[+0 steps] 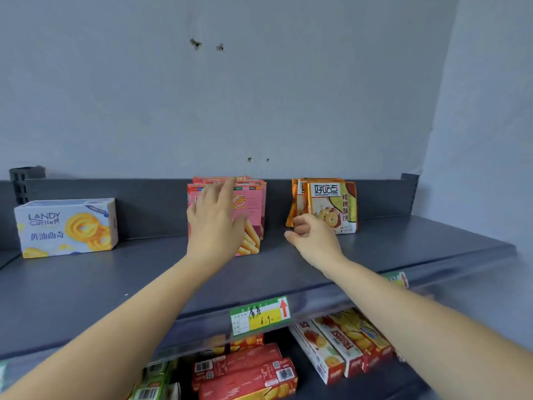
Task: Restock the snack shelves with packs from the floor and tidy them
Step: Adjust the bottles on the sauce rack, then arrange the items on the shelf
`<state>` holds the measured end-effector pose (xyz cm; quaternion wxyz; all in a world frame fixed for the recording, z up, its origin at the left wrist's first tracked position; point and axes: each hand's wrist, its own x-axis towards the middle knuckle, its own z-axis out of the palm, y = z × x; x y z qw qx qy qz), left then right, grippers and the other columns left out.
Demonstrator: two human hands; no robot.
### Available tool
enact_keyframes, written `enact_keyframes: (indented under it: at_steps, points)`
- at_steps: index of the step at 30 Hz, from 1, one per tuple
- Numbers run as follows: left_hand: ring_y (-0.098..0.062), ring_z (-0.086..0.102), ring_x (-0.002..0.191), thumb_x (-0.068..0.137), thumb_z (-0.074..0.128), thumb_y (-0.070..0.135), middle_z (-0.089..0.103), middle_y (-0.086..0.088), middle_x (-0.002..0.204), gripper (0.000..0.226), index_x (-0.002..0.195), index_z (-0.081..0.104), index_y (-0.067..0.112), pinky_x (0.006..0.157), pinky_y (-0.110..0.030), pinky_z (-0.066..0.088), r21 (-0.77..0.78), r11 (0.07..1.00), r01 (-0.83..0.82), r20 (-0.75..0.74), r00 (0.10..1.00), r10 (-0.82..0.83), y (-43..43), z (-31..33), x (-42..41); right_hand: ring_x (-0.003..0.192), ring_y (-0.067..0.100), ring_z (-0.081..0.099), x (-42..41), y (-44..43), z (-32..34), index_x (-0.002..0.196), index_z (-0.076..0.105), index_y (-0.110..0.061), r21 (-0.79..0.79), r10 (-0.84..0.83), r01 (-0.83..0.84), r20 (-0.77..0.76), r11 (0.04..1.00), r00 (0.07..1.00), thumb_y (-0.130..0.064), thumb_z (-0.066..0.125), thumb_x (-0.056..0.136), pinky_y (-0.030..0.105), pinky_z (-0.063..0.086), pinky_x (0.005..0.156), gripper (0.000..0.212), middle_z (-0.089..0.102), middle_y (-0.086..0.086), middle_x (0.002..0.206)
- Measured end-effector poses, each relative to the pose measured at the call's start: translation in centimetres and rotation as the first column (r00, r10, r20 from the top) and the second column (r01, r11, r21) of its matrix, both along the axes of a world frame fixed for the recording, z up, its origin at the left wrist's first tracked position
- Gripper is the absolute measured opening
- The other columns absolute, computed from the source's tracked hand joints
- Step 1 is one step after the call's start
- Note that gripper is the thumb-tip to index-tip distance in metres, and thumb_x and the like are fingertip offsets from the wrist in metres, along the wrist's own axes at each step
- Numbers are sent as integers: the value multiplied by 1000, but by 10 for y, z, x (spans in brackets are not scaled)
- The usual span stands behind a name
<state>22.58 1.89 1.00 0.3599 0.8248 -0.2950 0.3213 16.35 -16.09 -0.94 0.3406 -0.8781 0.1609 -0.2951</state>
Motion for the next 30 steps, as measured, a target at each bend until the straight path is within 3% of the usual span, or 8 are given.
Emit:
enact_keyframes:
  at_steps: [6, 12, 15, 21, 27, 30]
  points:
    - [-22, 38, 128, 96, 53, 30, 52, 1, 132, 42, 136, 50, 22, 102, -40, 28, 142, 937, 319, 16, 946, -324, -28, -21, -56, 98, 13, 63, -93, -6, -16, 119, 62, -22, -118, -251, 248, -3, 961, 968, -29, 64, 89, 35, 52, 91, 31, 67, -4, 111]
    - [-23, 47, 120, 95, 52, 34, 61, 2, 119, 31, 122, 62, 23, 95, -40, 36, 283, 781, 556, -9, 816, -578, -85, -47, -144, 105, 19, 63, -230, -31, -31, 116, 65, -18, -260, -532, 502, -57, 825, 845, -24, 64, 86, 36, 50, 92, 30, 68, 0, 114]
    - [-27, 54, 113, 90, 51, 35, 65, -1, 112, 31, 115, 66, 23, 90, -39, 42, 343, 671, 658, -25, 720, -694, -119, -58, -204, 106, 18, 61, -314, -40, -37, 115, 65, -19, -284, -663, 613, -127, 737, 738, -25, 62, 87, 31, 48, 91, 28, 67, -1, 114]
    - [-23, 47, 123, 97, 47, 35, 57, 0, 127, 34, 128, 58, 25, 100, -35, 39, 435, 393, 810, -143, 492, -859, -181, -87, -358, 107, 20, 61, -494, -39, -67, 111, 66, -21, -308, -850, 793, -228, 526, 476, -29, 61, 87, 30, 48, 87, 25, 67, -2, 113]
    - [-23, 50, 116, 96, 50, 36, 60, -1, 121, 33, 123, 62, 20, 94, -38, 43, 477, 108, 872, -260, 257, -931, -219, -128, -536, 107, 22, 60, -687, -11, -101, 119, 63, -17, -327, -919, 893, -345, 311, 193, -31, 57, 93, 32, 50, 86, 30, 65, 2, 119]
    - [-24, 49, 117, 95, 52, 36, 59, -2, 120, 34, 123, 61, 19, 93, -40, 46, 476, -31, 879, -308, 134, -942, -226, -145, -626, 114, 22, 58, -777, 11, -117, 125, 60, -20, -349, -918, 917, -395, 193, 44, -32, 57, 93, 37, 49, 92, 34, 61, 2, 127]
